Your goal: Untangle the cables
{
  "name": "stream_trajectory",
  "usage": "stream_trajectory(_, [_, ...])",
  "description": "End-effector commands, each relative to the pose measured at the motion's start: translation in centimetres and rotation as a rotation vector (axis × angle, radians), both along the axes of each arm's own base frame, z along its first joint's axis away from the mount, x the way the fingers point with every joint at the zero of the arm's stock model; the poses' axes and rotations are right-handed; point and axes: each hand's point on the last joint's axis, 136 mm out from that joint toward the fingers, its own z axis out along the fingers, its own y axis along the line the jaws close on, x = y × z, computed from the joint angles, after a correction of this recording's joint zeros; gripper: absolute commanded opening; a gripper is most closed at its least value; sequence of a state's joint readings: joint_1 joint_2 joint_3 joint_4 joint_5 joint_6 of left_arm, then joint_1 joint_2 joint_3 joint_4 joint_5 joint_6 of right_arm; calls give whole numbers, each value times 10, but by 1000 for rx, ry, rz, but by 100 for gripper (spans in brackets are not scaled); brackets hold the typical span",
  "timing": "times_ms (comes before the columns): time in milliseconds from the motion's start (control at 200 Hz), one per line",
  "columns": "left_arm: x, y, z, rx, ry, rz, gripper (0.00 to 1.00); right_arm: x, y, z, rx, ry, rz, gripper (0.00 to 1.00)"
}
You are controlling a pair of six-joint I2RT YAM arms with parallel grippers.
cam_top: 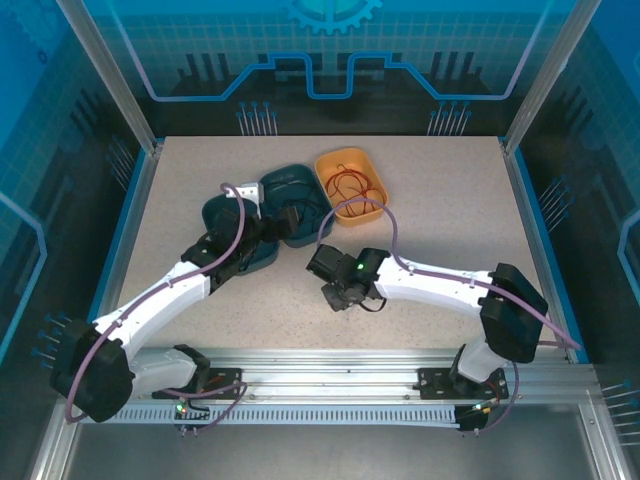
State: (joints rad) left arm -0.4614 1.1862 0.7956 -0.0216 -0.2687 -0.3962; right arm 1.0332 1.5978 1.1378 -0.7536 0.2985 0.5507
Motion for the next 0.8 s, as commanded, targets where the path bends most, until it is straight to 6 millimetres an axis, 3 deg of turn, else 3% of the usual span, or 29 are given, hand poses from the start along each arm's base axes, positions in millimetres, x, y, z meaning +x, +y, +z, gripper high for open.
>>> stream_trajectory(0, [1,9,8,-31,-20,47,99,-6,11,-2,-14,33,50,37])
stream_trajectory(160, [1,10,4,-37,-12,52,99,-4,4,-12,-81,43,32,26])
stream_trajectory(515, [1,12,2,-37,-4,47,99,-3,2,-28,-143,65,28,19])
stream_trajectory(660, [0,12,0,-38,3,45,99,1,4,-15,-118,34,27,5])
stream_trajectory(790, [0,7,2,-40,1,15,99,12,-6,13,-94,-51,-11,5])
